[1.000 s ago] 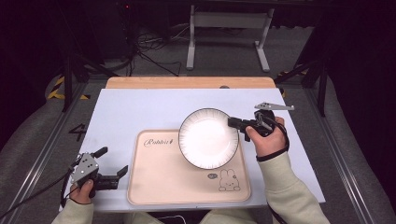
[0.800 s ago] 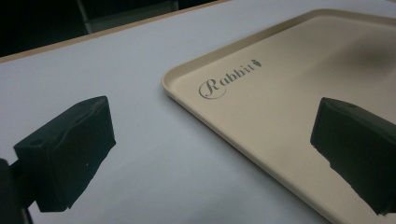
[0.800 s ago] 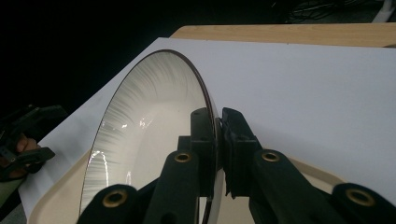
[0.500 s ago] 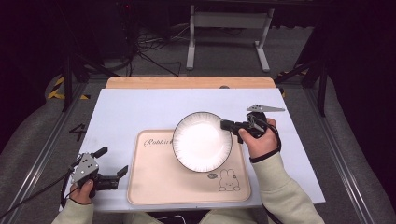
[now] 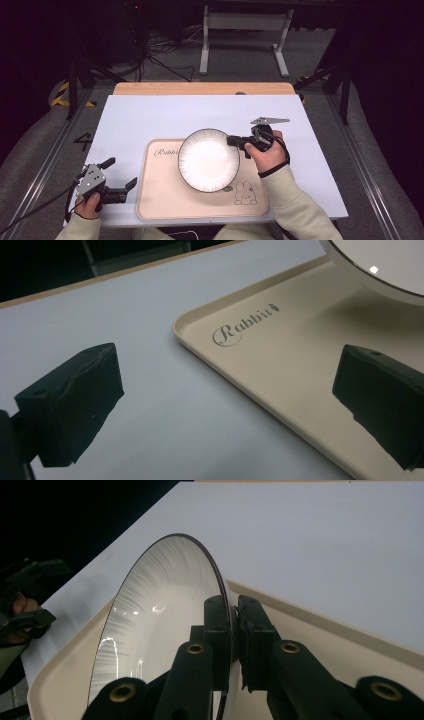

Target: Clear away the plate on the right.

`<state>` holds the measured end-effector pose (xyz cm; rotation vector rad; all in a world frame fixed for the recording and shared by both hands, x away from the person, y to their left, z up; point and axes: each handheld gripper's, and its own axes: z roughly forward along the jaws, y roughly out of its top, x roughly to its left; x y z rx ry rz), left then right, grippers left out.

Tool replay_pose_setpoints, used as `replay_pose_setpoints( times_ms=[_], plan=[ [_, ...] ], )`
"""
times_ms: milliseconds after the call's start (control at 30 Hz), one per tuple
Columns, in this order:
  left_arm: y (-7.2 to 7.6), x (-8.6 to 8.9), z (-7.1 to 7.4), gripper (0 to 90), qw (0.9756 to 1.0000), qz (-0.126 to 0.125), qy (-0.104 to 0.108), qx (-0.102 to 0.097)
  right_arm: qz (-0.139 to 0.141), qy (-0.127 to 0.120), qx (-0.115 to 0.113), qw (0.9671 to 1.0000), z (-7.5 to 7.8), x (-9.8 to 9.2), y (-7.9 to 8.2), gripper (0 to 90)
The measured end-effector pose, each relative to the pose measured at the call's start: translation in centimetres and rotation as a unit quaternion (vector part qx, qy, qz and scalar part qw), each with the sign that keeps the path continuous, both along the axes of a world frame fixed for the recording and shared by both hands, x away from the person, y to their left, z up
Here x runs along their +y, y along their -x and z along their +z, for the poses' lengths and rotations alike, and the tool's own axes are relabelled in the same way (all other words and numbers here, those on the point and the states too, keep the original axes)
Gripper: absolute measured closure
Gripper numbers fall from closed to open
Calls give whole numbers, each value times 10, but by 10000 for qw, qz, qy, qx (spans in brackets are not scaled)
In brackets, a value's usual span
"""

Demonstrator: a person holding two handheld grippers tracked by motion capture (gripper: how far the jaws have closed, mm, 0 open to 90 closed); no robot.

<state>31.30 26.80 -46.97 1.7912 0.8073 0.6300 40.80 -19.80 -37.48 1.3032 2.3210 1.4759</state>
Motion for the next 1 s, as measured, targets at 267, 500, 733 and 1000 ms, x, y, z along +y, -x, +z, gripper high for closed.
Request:
replay_pose_setpoints(
  times_ms=[267,500,733,1000],
  plan=[
    [0,0,0,3,10000,-5,0,0,101,49,81,9999,-5,7,-1,847],
    [0,0,0,4,10000,-8,-4,1,170,107,141,9997,-10,11,-1,846],
    [0,0,0,3,10000,4,-3,-2,283,175,214,9992,-15,19,-1,846],
    [0,0,0,3,10000,4,9,-3,389,158,277,9987,-18,23,-1,845]
  ],
)
